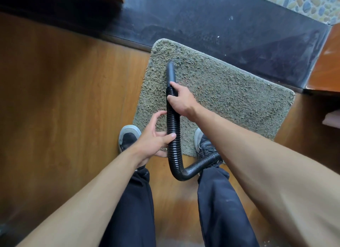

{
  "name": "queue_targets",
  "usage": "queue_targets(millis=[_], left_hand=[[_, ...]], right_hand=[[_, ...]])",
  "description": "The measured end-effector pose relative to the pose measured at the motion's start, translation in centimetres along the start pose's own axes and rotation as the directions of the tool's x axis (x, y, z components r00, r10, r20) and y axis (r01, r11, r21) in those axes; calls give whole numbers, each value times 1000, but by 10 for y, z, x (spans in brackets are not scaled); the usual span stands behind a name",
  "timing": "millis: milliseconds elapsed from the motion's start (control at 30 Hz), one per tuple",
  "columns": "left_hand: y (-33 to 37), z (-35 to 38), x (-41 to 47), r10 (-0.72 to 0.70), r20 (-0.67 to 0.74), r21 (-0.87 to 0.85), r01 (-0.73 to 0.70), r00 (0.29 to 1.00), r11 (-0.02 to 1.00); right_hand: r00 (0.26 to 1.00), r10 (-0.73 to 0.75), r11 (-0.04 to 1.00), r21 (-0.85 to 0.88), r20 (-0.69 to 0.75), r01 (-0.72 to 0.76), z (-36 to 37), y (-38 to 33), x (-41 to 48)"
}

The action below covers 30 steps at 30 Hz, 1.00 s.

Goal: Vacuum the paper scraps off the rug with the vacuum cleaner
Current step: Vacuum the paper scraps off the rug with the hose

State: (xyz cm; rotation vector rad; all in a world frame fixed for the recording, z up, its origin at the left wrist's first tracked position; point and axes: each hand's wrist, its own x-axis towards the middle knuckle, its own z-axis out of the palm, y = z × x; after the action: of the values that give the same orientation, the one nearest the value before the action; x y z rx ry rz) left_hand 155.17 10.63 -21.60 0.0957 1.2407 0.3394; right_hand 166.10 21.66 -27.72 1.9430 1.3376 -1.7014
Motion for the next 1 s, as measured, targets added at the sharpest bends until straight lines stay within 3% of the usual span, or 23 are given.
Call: queue_targets(millis=[100, 367, 633, 833, 1000], left_hand=[[-17, -2, -10, -31, 16, -24, 32, 999, 999], [-52, -13, -48, -84, 47, -34, 86, 995, 996], [-74, -23, -83, -176, 61, -29, 178, 982, 984], [-74, -10, -84, -157, 36, 20, 156, 987, 988], [-65, 12, -86, -114, 81, 156, 100, 990, 983]], right_hand=[[999, 16, 999, -38, 36, -15, 12, 6, -13], [985, 165, 979, 112, 49, -170, 51, 33, -48], [941, 293, 941, 124, 170, -316, 86, 40, -78], [965, 244, 941, 215, 98, -260, 69, 39, -94], [976, 215, 887, 412, 31, -208, 35, 54, -120]])
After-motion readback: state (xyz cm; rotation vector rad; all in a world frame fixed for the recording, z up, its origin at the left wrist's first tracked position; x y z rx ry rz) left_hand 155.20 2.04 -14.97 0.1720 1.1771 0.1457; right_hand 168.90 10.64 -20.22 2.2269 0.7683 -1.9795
